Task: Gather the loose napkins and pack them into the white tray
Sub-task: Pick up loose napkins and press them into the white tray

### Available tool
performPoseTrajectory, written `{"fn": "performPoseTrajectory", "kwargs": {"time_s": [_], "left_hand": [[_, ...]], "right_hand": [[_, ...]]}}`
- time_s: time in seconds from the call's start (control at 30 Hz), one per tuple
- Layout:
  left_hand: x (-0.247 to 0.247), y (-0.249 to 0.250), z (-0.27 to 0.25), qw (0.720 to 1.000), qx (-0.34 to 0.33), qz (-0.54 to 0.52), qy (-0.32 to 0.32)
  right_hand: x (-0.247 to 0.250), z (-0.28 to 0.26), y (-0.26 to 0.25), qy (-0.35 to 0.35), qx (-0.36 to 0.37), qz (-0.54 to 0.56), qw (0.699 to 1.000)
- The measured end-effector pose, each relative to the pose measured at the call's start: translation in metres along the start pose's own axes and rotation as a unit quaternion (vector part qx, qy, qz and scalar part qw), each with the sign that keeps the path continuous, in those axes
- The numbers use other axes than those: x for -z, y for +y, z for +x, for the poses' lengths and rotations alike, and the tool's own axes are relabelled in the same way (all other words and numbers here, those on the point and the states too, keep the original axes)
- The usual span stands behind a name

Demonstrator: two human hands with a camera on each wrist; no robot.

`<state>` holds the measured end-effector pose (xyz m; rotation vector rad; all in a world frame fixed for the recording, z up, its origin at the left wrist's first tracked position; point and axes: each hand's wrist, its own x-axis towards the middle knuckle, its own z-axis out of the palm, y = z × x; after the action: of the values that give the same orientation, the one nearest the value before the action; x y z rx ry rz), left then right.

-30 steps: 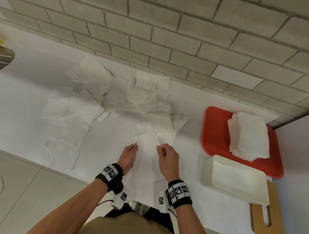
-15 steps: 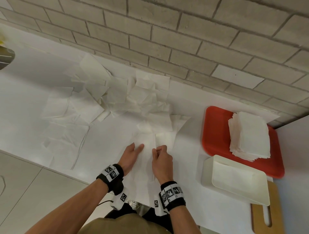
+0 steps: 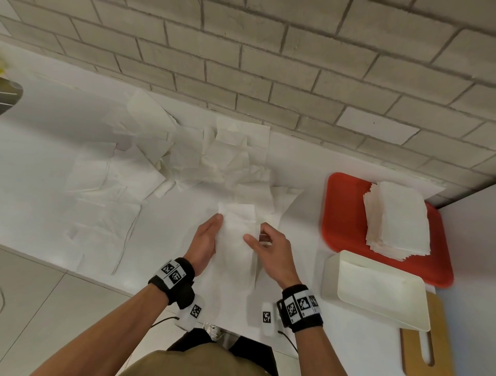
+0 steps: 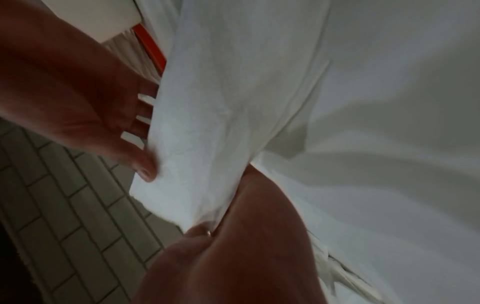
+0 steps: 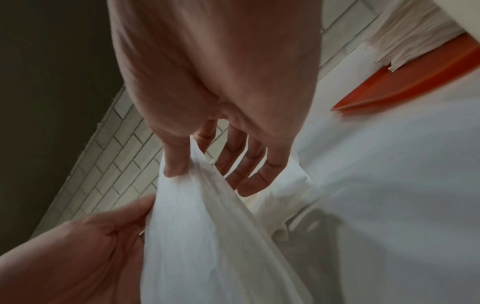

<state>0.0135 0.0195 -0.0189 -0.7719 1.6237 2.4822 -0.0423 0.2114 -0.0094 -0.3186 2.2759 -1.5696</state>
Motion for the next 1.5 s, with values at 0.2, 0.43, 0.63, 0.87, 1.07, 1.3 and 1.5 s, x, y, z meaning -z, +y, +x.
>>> {"fn": "performPoseTrajectory", "kwargs": {"time_s": [0.2, 0.43, 0.63, 0.87, 1.07, 1.3, 1.5], "left_hand": [[-0.007, 0.013, 0.006, 1.000, 0.001, -0.007, -0.012], [-0.028, 0.019, -0.002, 0.998, -0.009, -0.018, -0.062], [-0.069, 0.021, -0.006, 0.986, -0.129, 0.105, -0.030], [-0.134, 0.036, -0.017, 0.987, -0.156, 0.028, -0.007], [-0.208, -0.011, -0.020, 0.954, -0.177, 0.234, -0.065], [-0.268, -0.086, -0.012, 0.747, -0.261, 0.605, -0.086], [-0.270, -0.081, -0.010, 0.730, -0.319, 0.603, -0.038]], "right_hand": [[0.006, 0.003, -0.016, 0.036, 0.000, 0.028, 0.999], [0.000, 0.020, -0.026, 0.087, -0.029, 0.049, 0.995], [0.011, -0.001, -0.040, 0.057, -0.066, 0.085, 0.993], [0.145, -0.077, -0.023, 0.114, -0.077, 0.036, 0.990], [0.253, -0.130, 0.027, 0.336, -0.143, 0.039, 0.930], [0.285, -0.126, 0.081, 0.296, -0.164, -0.310, 0.889], [0.269, -0.127, 0.077, 0.326, -0.095, -0.388, 0.857]]}}
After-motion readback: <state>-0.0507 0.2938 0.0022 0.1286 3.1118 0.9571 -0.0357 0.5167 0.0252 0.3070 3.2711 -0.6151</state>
